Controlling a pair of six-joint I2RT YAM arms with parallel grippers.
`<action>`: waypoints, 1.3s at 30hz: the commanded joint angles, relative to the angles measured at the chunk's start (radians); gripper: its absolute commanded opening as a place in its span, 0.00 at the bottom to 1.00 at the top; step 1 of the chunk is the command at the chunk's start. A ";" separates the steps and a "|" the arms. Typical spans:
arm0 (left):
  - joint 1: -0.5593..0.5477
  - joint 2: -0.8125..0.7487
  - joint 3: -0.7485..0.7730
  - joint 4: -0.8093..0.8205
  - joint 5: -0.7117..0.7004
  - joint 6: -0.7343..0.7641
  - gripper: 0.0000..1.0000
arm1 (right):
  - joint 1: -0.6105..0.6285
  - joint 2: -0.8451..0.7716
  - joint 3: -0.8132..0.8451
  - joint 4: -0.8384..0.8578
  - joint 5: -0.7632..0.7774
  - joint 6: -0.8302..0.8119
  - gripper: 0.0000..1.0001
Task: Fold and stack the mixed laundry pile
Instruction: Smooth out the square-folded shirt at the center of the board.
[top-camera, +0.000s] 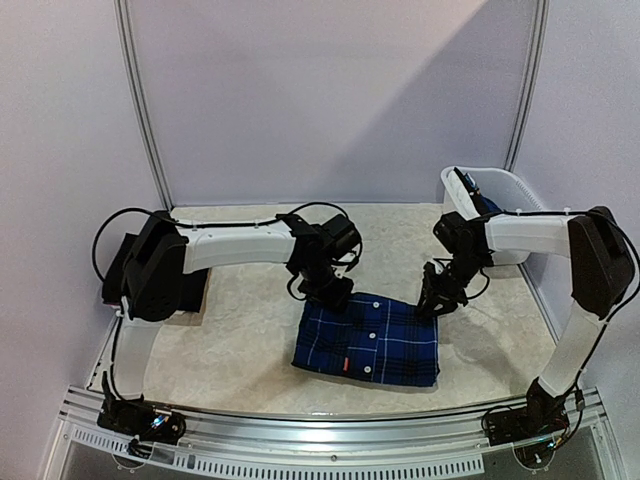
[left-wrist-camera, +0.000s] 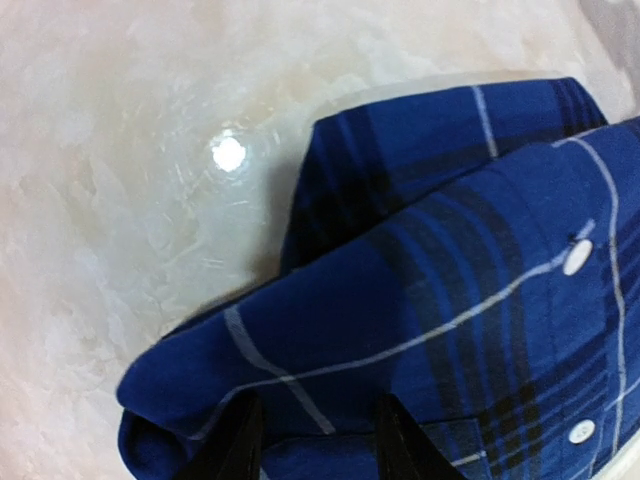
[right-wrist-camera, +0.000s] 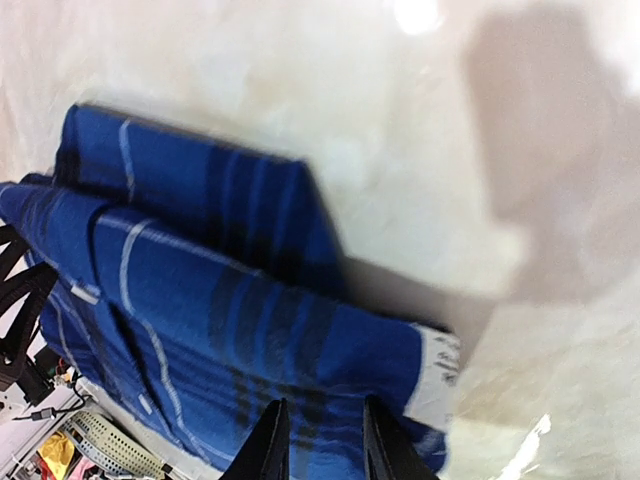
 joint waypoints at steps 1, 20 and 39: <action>0.030 0.038 0.002 0.011 0.017 -0.009 0.38 | -0.044 0.064 0.030 0.008 -0.004 -0.069 0.26; 0.040 -0.077 -0.152 0.043 -0.015 -0.088 0.38 | -0.053 0.238 0.186 0.030 -0.080 -0.211 0.23; -0.145 -0.335 -0.365 0.063 -0.036 -0.070 0.39 | 0.149 -0.277 -0.088 -0.009 0.002 0.011 0.27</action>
